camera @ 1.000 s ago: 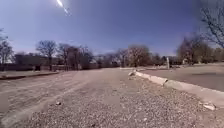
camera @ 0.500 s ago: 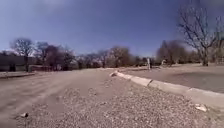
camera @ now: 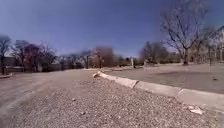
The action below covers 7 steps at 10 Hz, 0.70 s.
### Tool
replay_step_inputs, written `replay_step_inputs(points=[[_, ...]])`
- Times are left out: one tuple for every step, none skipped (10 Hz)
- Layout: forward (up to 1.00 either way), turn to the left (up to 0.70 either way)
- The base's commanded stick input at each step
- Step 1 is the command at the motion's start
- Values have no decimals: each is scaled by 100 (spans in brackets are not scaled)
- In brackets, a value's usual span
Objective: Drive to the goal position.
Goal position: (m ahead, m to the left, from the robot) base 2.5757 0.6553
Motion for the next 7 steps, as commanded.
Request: replay_step_inputs(points=[[70,0],[70,0],[70,0],[70,0],[70,0],[70,0],[70,3]])
